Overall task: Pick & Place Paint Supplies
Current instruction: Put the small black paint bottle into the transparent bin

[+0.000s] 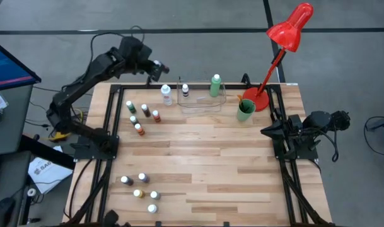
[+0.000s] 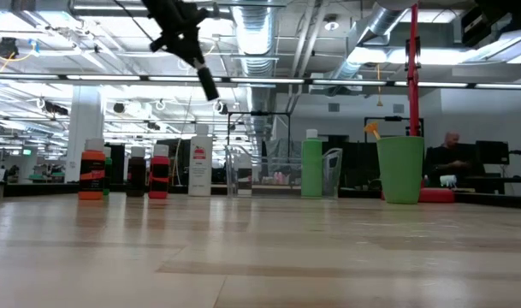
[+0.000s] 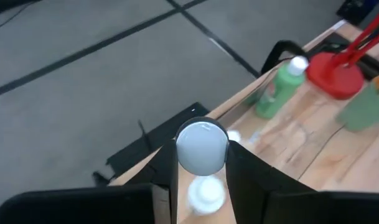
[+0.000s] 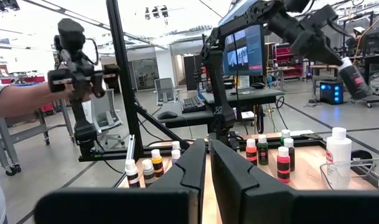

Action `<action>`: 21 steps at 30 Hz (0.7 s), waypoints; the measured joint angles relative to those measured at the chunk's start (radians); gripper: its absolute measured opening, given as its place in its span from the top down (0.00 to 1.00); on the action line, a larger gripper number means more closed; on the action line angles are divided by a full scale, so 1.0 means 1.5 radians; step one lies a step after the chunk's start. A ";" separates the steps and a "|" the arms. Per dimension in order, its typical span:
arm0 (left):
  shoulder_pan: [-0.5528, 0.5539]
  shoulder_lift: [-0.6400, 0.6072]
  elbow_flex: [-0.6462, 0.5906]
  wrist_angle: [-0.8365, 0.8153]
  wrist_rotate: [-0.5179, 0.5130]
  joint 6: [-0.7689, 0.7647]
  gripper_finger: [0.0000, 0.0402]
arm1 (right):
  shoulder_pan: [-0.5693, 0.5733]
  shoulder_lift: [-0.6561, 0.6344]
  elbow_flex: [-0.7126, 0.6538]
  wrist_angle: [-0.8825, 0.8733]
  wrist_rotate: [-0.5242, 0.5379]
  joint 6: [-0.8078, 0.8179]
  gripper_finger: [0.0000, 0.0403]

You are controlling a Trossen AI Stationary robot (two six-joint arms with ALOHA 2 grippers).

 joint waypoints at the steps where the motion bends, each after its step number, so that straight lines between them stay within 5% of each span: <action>1: -0.008 0.011 0.013 0.000 0.000 -0.002 0.81 | 0.000 0.000 0.000 0.000 0.000 0.000 0.95; 11: -0.121 0.176 0.120 0.008 0.005 0.007 0.81 | 0.000 0.000 0.000 0.000 0.000 0.000 0.95; 21: -0.175 0.281 0.139 -0.010 -0.014 0.025 0.80 | 0.000 0.000 0.000 0.000 0.000 0.000 0.95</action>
